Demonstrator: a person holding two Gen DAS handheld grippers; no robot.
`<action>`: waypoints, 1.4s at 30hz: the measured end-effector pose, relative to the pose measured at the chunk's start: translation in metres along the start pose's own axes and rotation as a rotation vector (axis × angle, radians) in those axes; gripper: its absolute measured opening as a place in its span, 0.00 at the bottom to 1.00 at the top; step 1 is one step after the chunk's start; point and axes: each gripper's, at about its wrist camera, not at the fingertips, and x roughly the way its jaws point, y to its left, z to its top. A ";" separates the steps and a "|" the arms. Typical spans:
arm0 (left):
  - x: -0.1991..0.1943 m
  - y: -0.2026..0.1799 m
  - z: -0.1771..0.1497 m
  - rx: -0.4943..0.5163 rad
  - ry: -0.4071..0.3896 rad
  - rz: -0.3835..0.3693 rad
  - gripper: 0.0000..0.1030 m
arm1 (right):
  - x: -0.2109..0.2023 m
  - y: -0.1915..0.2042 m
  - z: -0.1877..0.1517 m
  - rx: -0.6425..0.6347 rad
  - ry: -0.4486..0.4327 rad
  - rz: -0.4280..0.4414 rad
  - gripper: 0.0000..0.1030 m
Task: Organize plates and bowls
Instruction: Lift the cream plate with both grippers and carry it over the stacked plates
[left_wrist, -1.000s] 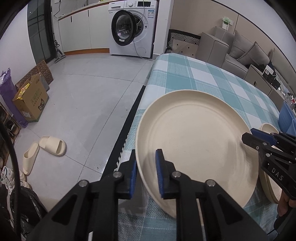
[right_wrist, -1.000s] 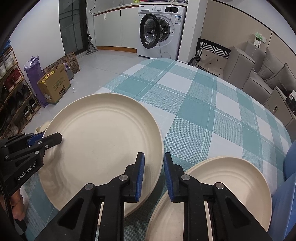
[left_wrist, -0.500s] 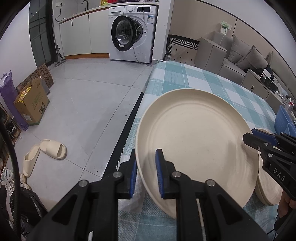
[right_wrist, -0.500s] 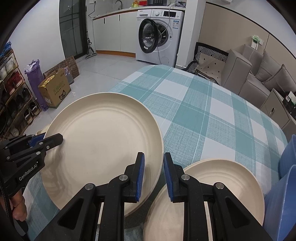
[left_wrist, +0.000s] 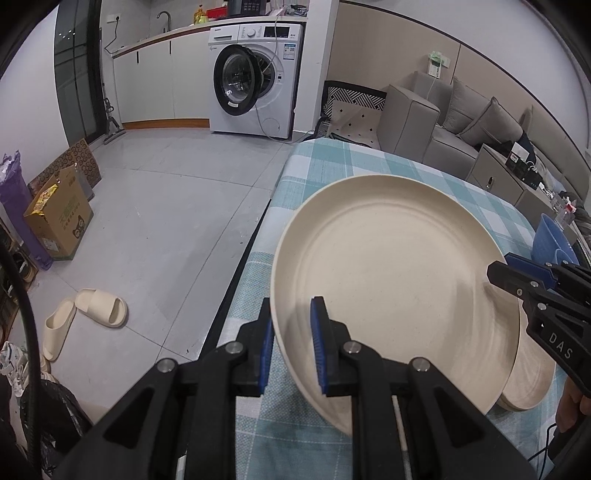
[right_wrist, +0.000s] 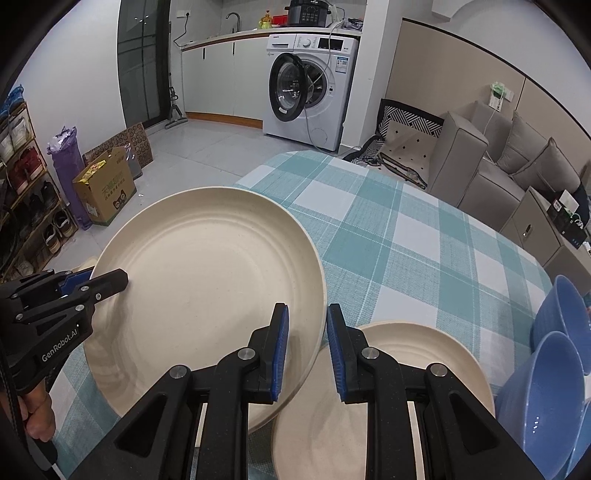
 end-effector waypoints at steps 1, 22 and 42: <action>-0.001 -0.002 0.000 0.004 -0.001 -0.003 0.17 | -0.002 -0.002 -0.001 0.002 -0.001 -0.002 0.21; -0.016 -0.051 -0.002 0.085 -0.028 -0.058 0.17 | -0.049 -0.040 -0.025 0.063 -0.023 -0.088 0.21; -0.019 -0.096 -0.015 0.157 -0.034 -0.099 0.17 | -0.069 -0.080 -0.059 0.153 -0.014 -0.115 0.21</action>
